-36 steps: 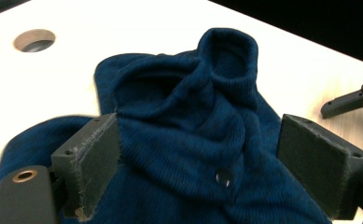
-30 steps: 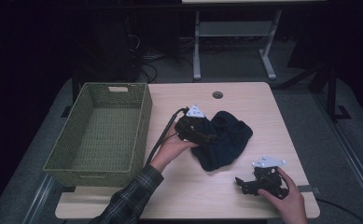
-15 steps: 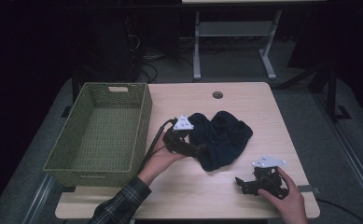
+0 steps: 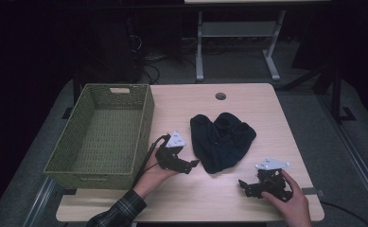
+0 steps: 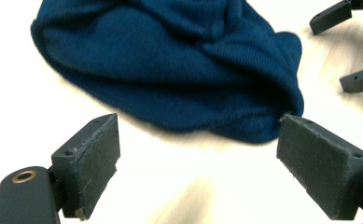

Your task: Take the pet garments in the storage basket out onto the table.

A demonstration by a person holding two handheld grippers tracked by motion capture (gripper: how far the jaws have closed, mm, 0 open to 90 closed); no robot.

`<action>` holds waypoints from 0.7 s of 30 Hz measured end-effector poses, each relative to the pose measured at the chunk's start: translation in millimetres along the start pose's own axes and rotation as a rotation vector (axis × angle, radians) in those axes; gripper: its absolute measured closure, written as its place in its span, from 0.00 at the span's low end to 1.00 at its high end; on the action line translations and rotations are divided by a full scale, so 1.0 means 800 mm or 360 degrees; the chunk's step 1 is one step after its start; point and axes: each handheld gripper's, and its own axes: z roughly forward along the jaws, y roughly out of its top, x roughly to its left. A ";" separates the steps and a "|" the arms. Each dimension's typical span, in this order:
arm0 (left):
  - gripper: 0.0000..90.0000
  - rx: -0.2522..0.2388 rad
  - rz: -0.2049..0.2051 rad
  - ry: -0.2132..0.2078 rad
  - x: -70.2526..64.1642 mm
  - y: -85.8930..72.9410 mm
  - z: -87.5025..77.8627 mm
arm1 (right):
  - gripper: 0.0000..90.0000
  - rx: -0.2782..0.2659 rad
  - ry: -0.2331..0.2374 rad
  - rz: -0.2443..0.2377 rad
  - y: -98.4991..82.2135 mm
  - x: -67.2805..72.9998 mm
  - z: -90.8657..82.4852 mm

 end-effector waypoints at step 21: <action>0.14 0.0212 0.0072 0.0012 -0.016 -0.053 0.016 | 0.01 0.0000 0.0000 0.0004 0.000 0.000 0.000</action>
